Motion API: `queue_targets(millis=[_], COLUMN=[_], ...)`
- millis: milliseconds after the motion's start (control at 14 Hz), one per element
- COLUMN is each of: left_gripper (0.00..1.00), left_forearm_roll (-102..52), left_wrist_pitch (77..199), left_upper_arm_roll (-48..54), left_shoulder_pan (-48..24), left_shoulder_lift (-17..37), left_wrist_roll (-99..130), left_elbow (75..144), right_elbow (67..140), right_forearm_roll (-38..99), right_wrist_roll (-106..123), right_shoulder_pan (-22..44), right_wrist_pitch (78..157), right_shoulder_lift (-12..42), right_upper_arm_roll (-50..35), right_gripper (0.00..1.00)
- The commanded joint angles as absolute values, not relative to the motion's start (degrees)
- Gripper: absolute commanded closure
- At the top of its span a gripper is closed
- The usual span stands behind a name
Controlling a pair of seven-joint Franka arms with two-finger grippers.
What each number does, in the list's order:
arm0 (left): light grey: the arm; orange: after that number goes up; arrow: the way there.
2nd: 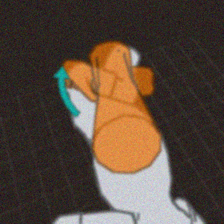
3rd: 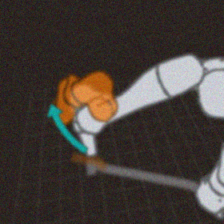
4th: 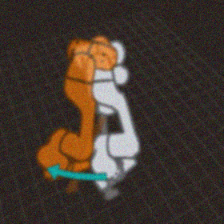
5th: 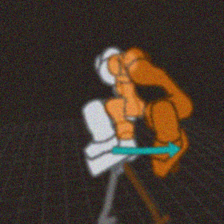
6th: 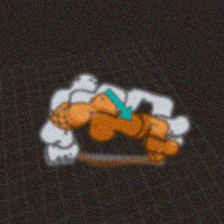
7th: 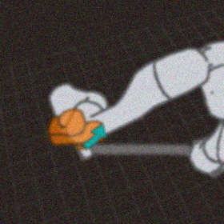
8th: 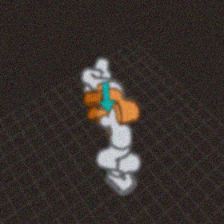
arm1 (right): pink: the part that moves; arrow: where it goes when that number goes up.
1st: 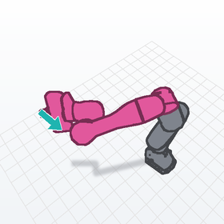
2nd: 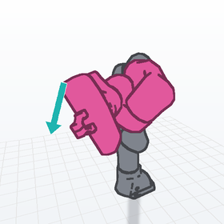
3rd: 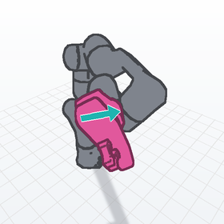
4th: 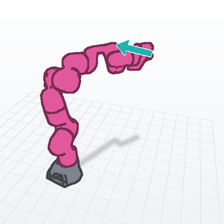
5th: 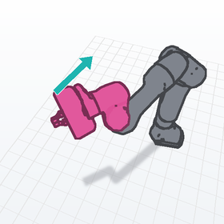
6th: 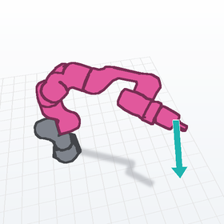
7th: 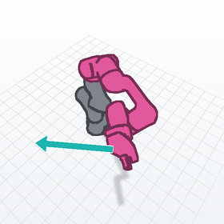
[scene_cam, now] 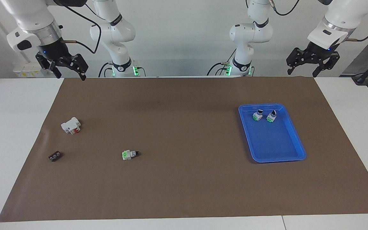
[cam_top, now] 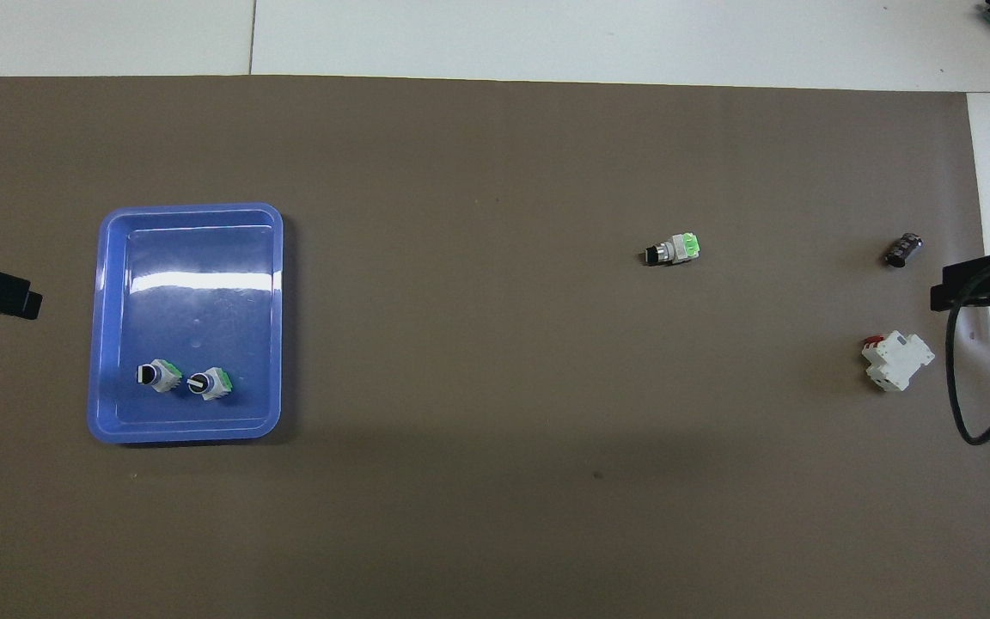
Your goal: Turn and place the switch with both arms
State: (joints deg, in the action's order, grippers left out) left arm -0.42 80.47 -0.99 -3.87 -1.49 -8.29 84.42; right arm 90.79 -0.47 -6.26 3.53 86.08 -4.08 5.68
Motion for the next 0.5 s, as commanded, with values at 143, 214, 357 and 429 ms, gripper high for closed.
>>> queue_targets(millis=[143, 214, 357, 429], left_gripper=[0.00, 0.00, 0.00, 0.00], left_forearm_roll=[-0.61, -0.70, -0.62, -0.62], left_wrist_pitch=[79.89, 79.63, 79.37, 79.37], left_upper_arm_roll=[2.20, 2.20, 2.11, 2.11], left_shoulder_pan=[-1.67, -1.67, -1.84, -2.11], left_shoulder_lift=[-2.99, -2.99, -2.99, -2.99], left_wrist_roll=[-3.70, -3.60, -3.69, -3.69], left_elbow=[86.04, 86.04, 86.13, 86.13], right_elbow=[90.88, 90.88, 90.88, 90.88], right_forearm_roll=[-0.62, -0.62, -0.62, -0.62], right_wrist_roll=[-6.86, -6.86, -6.86, -6.86], right_shoulder_pan=[2.72, 2.72, 2.72, 2.72], right_wrist_pitch=[85.43, 85.34, 85.34, 85.43], right_shoulder_lift=[-4.57, -4.57, -4.57, -4.57], right_upper_arm_roll=[5.01, 5.01, 5.01, 5.01], right_gripper=[0.00, 0.00, 0.00, 0.00])
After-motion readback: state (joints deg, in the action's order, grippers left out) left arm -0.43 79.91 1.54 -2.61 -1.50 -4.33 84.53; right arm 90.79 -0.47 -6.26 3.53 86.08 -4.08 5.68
